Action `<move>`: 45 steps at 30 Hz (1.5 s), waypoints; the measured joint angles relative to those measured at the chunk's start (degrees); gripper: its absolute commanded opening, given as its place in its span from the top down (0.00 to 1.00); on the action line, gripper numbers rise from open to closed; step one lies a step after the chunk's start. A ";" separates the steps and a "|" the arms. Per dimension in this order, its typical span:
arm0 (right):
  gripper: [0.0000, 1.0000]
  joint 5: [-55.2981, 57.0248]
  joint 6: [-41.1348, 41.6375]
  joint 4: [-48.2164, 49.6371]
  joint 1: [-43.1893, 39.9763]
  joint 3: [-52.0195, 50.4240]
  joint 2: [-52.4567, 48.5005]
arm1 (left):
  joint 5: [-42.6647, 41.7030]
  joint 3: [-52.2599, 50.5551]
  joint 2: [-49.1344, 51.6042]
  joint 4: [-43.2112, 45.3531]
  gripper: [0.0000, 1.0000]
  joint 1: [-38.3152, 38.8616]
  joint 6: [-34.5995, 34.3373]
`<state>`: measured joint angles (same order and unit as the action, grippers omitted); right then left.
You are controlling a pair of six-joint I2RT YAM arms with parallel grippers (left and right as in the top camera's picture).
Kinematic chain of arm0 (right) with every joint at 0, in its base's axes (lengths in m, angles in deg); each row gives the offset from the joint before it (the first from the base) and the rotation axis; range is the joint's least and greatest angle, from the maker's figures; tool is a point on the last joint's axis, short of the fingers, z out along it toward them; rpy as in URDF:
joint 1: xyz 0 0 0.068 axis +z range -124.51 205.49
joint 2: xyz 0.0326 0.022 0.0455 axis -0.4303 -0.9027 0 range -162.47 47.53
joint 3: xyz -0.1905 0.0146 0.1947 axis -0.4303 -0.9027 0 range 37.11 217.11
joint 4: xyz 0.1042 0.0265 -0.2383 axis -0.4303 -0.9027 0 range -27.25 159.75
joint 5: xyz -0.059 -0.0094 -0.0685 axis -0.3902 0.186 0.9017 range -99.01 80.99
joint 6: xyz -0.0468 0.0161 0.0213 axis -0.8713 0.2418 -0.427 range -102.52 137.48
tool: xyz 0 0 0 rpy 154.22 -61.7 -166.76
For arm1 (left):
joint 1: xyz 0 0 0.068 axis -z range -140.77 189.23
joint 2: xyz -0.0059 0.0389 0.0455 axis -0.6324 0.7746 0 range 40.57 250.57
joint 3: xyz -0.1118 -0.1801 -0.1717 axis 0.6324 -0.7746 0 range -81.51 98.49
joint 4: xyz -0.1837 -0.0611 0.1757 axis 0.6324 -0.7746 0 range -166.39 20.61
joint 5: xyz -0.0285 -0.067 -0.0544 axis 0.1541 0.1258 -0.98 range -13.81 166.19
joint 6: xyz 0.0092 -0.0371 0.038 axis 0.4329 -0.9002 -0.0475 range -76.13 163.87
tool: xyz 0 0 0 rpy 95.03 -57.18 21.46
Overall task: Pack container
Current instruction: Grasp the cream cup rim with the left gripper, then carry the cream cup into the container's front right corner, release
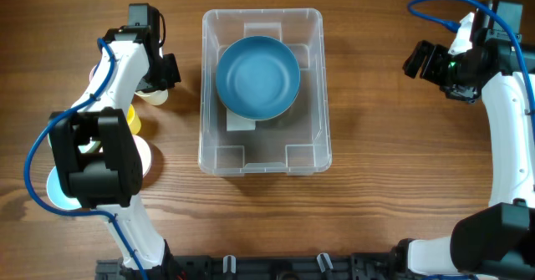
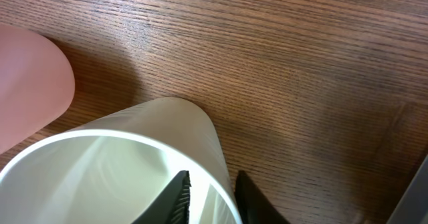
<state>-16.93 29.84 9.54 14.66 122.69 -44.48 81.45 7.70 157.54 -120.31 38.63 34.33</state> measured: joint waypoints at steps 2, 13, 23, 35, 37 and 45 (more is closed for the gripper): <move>0.01 0.00 0.00 0.00 0.00 0.00 0.00 | -0.17 0.00 0.00 0.00 0.94 0.15 0.00; 0.01 0.00 -0.02 -0.04 0.00 0.00 0.00 | -0.39 5.01 -0.11 -5.14 0.96 2.56 0.04; 0.01 0.04 0.00 0.02 0.00 0.00 0.00 | -7.37 25.18 -20.20 -26.73 0.96 21.49 -0.20; 0.00 0.04 0.00 0.00 0.00 0.00 0.00 | -16.37 25.16 -4.55 -29.22 0.96 46.88 -5.25; 0.00 0.04 0.00 0.02 0.00 0.00 0.00 | -16.55 25.16 -1.53 -29.24 0.96 47.15 -5.44; 0.00 0.04 0.00 0.02 0.00 0.00 0.00 | -16.06 22.21 3.98 -24.85 0.96 47.15 -7.91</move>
<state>-16.89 29.84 9.57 14.66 122.69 -44.48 65.39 29.91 161.52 -145.16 85.77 26.42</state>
